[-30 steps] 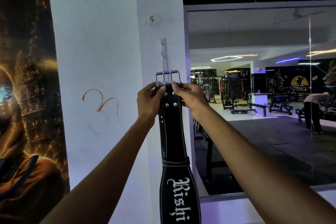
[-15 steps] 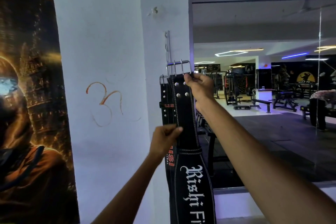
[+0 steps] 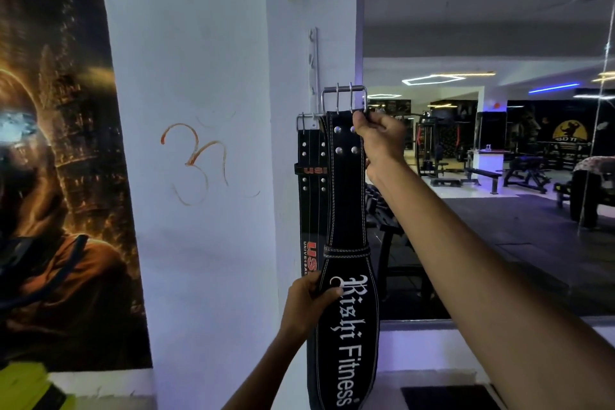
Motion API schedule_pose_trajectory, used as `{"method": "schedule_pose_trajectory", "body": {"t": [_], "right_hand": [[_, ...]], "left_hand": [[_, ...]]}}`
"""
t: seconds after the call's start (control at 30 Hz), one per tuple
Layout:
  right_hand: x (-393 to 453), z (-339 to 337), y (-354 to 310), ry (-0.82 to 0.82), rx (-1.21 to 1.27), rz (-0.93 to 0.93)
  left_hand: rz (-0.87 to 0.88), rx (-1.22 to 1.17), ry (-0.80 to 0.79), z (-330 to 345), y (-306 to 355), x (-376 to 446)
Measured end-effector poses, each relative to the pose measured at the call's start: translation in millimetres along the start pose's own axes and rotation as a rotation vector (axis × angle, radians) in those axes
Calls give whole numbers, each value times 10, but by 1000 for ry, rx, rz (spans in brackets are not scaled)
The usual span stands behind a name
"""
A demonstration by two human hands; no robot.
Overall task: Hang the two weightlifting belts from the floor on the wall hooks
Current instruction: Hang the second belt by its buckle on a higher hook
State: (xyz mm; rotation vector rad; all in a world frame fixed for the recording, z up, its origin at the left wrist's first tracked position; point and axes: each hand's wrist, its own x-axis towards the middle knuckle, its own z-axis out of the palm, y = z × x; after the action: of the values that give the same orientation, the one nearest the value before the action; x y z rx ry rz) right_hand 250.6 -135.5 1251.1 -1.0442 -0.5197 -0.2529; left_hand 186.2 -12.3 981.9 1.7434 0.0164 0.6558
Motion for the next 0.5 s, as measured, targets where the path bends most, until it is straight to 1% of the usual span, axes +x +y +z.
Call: {"method": "schedule_pose_trajectory", "body": {"t": [0.1,0.17,0.3,0.5], "right_hand": [[-22,-52,34,17,11,11],[-35,-83,60,17,13,23],[-59,-88,127,6,6,51],[-95,-72,165,-24,2,48]], "left_hand": [[-39,84,-114,-73,-154,-56],[-41,76,-123,-110,-128,-31],[26,19,66,-113,263,186],[212,-74,194,-167,1056,615]]}}
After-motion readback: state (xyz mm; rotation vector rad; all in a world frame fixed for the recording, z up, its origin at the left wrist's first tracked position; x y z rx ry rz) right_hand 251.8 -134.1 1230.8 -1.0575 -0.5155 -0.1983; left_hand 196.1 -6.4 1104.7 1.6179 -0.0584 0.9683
